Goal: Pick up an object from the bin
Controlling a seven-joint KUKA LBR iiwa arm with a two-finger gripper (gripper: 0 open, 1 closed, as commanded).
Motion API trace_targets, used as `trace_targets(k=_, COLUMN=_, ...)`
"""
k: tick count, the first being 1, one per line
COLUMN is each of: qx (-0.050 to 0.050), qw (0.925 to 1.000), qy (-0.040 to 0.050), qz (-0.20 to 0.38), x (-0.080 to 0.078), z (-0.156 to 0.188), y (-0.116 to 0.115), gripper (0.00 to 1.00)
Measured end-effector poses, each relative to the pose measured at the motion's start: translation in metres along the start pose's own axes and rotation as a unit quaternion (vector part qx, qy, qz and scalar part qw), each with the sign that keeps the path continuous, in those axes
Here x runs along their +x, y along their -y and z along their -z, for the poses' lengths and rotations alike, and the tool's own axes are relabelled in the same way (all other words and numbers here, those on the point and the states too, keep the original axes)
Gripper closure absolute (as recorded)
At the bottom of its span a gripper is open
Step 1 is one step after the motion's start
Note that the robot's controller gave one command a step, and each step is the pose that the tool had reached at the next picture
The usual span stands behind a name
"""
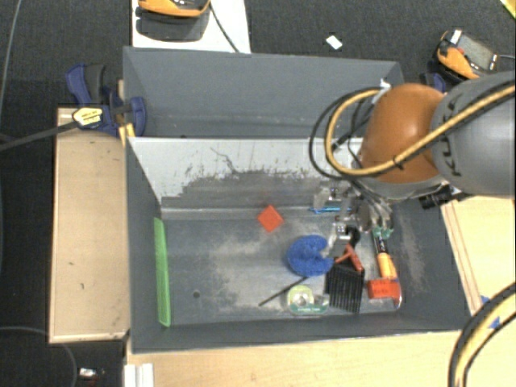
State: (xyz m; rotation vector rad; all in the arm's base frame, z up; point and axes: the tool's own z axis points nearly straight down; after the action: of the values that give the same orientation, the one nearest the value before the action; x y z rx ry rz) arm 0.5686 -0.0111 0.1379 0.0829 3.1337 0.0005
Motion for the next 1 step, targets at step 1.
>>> trace_targets(k=1, qx=0.000, qw=1.0000, qy=0.0064, qz=-0.001, x=-0.0142, z=-0.0694, y=0.0020, gripper=0.00)
